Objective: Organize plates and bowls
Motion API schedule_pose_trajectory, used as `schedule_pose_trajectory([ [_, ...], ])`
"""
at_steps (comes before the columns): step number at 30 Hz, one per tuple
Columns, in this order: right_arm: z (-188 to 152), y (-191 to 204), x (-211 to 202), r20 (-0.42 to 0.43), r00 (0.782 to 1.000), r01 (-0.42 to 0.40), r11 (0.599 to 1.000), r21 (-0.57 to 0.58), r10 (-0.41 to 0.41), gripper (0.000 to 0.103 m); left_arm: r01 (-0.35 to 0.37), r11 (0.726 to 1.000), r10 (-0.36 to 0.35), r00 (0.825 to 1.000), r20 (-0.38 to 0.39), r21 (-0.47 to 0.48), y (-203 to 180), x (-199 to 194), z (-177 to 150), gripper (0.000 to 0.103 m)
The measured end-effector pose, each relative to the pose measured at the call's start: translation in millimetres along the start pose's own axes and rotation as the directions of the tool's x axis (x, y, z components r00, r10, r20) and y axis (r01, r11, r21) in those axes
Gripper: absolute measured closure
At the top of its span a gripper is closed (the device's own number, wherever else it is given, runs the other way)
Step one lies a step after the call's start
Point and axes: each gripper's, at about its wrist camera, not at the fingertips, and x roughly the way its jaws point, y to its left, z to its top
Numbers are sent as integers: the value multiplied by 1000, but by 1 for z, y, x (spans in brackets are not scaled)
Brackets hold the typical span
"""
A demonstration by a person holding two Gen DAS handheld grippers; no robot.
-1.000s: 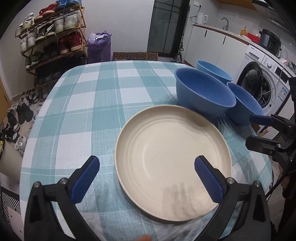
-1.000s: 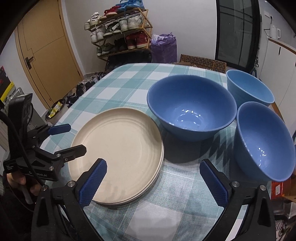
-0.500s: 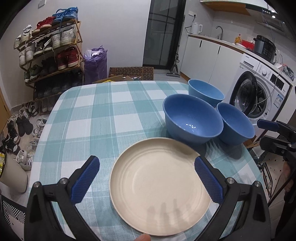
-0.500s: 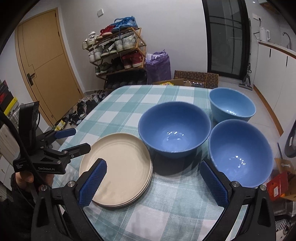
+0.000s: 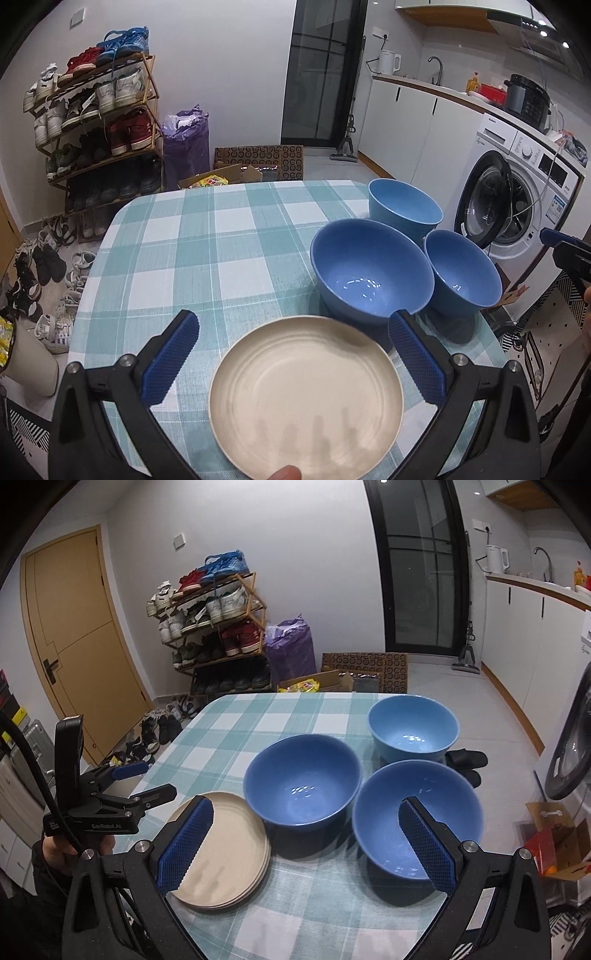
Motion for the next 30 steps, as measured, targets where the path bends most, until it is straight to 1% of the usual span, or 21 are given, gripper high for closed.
schedule_pose_trajectory([
  [6, 11, -22, -14, 24, 999, 22, 999, 23, -22, 1, 8, 1000, -8, 1000, 10, 9, -13, 2, 15, 0],
  [13, 28, -49, -32, 63, 997, 37, 998, 47, -40, 1, 24, 999, -24, 1000, 2, 37, -32, 12, 35, 0],
  [21, 40, -77, -41, 71, 995, 69, 995, 77, -74, 1, 59, 997, -59, 998, -4, 49, -49, 22, 57, 0],
  [30, 49, -103, -41, 62, 992, 98, 989, 112, -106, 1, 72, 996, -72, 997, -4, 42, -56, 33, 78, 0],
])
